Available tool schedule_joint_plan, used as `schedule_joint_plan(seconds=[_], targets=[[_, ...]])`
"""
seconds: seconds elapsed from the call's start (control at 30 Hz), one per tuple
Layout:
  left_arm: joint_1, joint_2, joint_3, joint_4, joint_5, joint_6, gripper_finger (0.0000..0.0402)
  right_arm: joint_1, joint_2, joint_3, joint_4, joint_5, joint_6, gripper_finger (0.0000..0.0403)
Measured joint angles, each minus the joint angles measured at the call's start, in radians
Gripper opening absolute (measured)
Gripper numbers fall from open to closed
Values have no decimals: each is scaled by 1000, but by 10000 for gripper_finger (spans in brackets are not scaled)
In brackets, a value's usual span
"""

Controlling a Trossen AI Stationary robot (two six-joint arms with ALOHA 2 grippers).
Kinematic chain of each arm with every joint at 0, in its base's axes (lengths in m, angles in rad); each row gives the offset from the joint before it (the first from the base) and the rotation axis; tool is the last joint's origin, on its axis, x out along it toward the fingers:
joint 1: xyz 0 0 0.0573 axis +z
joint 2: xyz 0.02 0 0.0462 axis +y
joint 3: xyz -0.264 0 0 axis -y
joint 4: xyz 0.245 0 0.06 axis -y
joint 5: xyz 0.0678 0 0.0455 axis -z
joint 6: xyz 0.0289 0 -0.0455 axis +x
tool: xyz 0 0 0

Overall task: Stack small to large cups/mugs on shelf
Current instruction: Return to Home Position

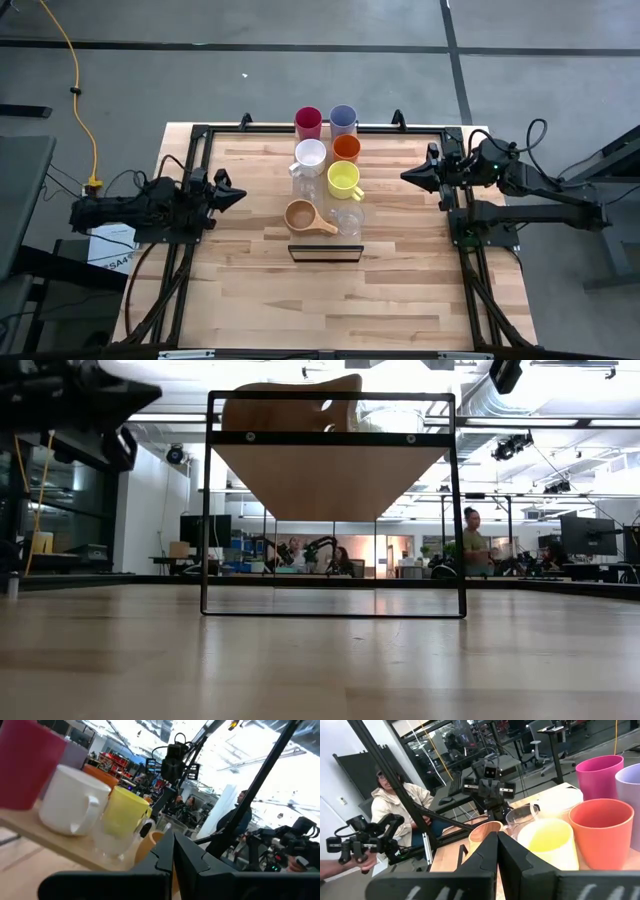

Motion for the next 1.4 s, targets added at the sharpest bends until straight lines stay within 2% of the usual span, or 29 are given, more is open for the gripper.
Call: schedule_joint_plan(seconds=[0.17, 0.27, 0.47, 0.57, 0.77, 0.9, 1.03, 1.27, 1.4], targets=[[-3, -66, -74, -1, -5, -72, 0, 0, 0, 0, 0, 0, 2, 0], [-30, -54, -74, -34, -23, -79, 0, 0, -2, 0, 0, 0, 3, 0], [-139, -53, -73, -130, -178, -15, 0, 1, -2, 0, 0, -1, 30, 0], [-169, -46, -74, -129, -210, 9, 0, 1, -2, 0, 0, -3, 41, 0], [-171, -43, -73, -134, -191, 7, 0, 2, -17, 0, 4, -3, 23, 0], [-171, -39, -73, -136, -188, 7, 0, 14, -29, -6, 8, 3, -62, 0], [-171, -39, -73, -136, -187, 7, 1, 64, -82, -104, 85, 81, -136, 0], [-171, -39, -73, -135, -187, 8, 1, 145, -241, -433, 420, 181, -116, 0], [-171, -39, -73, -135, -185, 8, 1, 181, -340, -535, 443, 231, -127, 0]])
